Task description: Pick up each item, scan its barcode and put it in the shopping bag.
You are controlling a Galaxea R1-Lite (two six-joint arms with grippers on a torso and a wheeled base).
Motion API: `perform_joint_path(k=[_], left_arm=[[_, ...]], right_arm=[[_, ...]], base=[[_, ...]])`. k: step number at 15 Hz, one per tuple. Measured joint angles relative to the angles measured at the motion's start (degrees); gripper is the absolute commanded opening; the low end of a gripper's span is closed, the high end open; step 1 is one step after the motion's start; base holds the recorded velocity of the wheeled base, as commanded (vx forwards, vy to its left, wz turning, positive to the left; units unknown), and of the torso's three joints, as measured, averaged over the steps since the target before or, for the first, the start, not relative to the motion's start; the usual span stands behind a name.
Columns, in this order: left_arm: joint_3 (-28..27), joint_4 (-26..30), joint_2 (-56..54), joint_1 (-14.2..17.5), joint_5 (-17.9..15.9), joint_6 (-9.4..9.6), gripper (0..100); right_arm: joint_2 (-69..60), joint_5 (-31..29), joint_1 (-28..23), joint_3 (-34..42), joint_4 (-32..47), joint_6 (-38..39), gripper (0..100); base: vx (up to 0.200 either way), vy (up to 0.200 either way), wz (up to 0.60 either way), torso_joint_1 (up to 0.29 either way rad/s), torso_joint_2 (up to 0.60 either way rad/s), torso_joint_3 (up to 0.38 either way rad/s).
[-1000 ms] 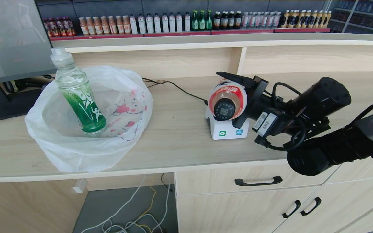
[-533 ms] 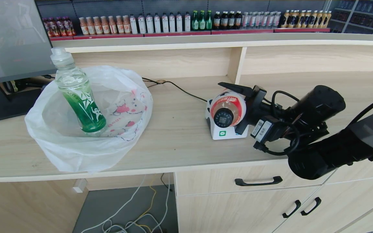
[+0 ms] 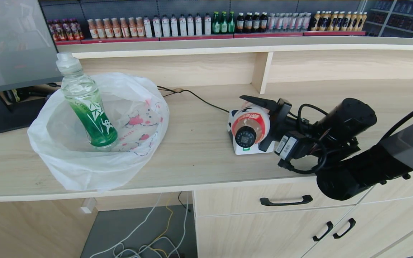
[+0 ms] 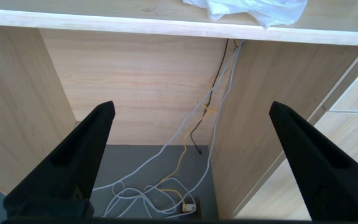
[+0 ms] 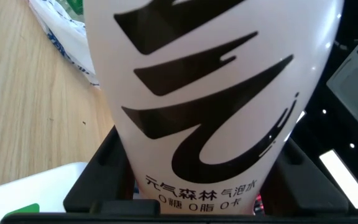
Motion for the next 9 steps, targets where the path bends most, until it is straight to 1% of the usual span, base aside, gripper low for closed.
perform_joint_path(k=[9], left_arm=[[0.0,0.0,0.0,0.0,0.0,0.06,100]], right_arm=[[0.0,-0.1,0.0,0.1,0.1,-0.2,0]], base=[[0.0,0.0,0.0,0.0,0.0,0.0]])
